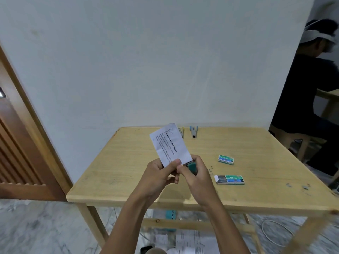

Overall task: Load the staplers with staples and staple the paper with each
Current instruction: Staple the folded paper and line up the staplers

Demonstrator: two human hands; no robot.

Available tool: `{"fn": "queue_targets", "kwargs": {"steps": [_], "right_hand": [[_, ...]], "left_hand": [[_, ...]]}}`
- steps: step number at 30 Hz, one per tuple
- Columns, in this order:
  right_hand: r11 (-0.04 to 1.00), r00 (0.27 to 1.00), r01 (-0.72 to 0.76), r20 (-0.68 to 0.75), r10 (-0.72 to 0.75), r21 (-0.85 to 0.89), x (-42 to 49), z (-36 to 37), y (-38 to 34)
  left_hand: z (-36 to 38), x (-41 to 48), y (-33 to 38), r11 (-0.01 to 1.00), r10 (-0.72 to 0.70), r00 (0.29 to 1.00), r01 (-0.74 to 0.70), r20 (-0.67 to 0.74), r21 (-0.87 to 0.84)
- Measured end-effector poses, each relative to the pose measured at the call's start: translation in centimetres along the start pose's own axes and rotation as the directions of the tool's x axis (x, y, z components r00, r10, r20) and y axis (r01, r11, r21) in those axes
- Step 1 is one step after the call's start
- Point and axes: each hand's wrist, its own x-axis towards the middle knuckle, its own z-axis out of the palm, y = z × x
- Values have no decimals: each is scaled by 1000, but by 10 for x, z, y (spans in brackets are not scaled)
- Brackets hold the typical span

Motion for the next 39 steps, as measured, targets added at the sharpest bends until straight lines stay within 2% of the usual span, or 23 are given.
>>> {"fn": "queue_targets", "kwargs": {"steps": [5, 8, 14, 20, 26, 32, 39], "right_hand": [[997, 991, -2, 133, -9, 81, 2, -6, -1], [991, 986, -37, 167, 15, 130, 2, -6, -2], [977, 990, -65, 133, 38, 205, 2, -10, -5], [945, 996, -14, 83, -14, 327, 5, -12, -2], [921, 1000, -6, 24, -3, 389, 2, -11, -1], [905, 1000, 14, -24, -4, 425, 3, -4, 0], [935, 994, 4, -107, 36, 354, 4, 3, 12]], "left_hand": [[2, -1, 0, 997, 15, 1000, -14, -9, 78], [2, -2, 1, 995, 11, 1000, -11, -2, 98], [4, -7, 7, 995, -5, 997, -3, 80, 96], [2, -7, 11, 996, -21, 991, 9, 134, 88], [0, -5, 8, 996, 7, 999, -10, 39, 94], [-4, -5, 3, 992, 16, 1000, -17, 7, 124], [-7, -4, 0, 989, 18, 1000, -18, 5, 150]]}}
